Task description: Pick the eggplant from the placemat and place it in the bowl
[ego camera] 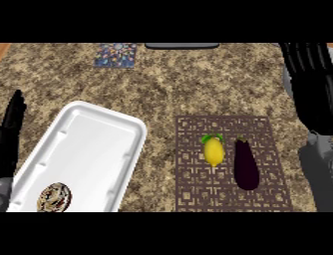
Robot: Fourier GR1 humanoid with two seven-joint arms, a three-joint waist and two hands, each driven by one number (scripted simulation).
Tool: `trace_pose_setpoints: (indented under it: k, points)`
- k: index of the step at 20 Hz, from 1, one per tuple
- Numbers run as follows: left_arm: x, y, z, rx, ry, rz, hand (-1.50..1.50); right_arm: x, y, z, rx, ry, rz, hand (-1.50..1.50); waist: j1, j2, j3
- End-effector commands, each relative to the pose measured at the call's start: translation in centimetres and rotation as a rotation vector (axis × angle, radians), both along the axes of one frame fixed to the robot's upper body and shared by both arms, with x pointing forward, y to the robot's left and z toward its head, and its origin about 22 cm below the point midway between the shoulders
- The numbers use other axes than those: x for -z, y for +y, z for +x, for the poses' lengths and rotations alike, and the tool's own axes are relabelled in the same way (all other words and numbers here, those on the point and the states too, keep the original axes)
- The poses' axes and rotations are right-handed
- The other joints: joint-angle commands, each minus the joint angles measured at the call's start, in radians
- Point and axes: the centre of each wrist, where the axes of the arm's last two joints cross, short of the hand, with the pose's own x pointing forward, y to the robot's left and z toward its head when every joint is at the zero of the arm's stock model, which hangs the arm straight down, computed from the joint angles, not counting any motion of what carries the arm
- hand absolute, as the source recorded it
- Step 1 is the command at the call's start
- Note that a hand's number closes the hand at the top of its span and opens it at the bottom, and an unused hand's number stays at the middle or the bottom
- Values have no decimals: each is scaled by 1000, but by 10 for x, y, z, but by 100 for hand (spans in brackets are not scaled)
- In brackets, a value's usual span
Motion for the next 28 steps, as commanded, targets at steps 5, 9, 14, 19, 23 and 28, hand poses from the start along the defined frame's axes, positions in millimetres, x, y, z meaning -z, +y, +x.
trace_pose_setpoints:
  k: [5,9,14,19,23,28]
  points:
    - [5,-68,5,210,3,-215,0,105,23,-30,-57,579,-395,150,-6,5,-19]
    - [8,-75,3,207,52,-318,0,110,-19,-38,407,429,-612,-150,-62,-14,-18]
    - [5,-105,8,259,62,-350,0,128,55,-102,458,254,-323,-150,-36,-11,-12]
    - [1,-109,4,288,73,-357,0,81,55,-112,553,166,-435,-150,-7,-8,-14]
    - [-7,-99,10,308,70,-340,0,66,38,-111,672,311,-580,-150,-2,-8,-14]
    - [-3,-111,14,288,64,-343,0,19,58,-102,641,445,-653,-150,4,-5,-13]
